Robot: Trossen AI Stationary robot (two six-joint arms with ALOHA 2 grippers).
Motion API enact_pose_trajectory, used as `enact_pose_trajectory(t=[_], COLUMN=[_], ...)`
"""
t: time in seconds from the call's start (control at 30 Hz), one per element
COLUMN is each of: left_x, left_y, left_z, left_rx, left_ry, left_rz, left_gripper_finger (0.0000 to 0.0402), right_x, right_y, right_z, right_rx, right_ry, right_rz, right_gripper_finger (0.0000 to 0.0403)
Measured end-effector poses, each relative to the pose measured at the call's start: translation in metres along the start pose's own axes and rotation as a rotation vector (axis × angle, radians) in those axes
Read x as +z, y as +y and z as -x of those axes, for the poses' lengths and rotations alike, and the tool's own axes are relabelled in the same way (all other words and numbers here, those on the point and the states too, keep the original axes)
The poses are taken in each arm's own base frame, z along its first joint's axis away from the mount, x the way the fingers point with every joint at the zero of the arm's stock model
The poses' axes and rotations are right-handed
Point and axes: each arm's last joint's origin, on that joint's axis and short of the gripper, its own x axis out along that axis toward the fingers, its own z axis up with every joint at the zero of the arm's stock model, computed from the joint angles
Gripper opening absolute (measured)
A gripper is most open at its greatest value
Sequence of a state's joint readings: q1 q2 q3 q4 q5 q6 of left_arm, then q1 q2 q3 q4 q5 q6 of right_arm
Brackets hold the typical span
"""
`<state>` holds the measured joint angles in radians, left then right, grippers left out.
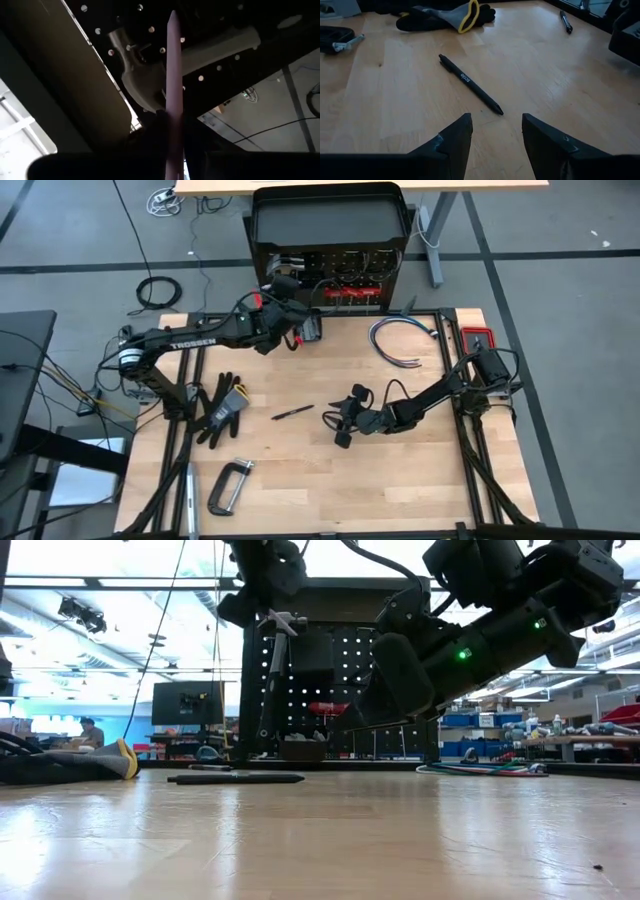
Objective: Hang tools onto peg board
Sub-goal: Put the pink pen on the peg board
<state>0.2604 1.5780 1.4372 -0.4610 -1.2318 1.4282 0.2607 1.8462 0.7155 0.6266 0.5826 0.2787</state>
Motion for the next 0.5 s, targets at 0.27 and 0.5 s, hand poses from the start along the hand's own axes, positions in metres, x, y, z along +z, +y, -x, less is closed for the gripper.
enact_pose_trajectory(t=[0.27, 0.5], left_x=[-0.0016, 0.0004], left_y=[0.0012, 0.0014], left_z=[-0.0065, -0.0063], left_rx=[-0.008, -0.013], left_ry=[-0.022, -0.090], left_rz=[0.001, 0.000], left_gripper_finger=[0.0062, 0.0064], right_x=[0.0000, 0.0000], right_y=[0.0000, 0.0000], right_z=[0.0000, 0.0000], right_rx=[0.000, 0.000], right_ry=[0.000, 0.000], right_rz=[0.000, 0.000], right_gripper_finger=[0.0181, 0.0181])
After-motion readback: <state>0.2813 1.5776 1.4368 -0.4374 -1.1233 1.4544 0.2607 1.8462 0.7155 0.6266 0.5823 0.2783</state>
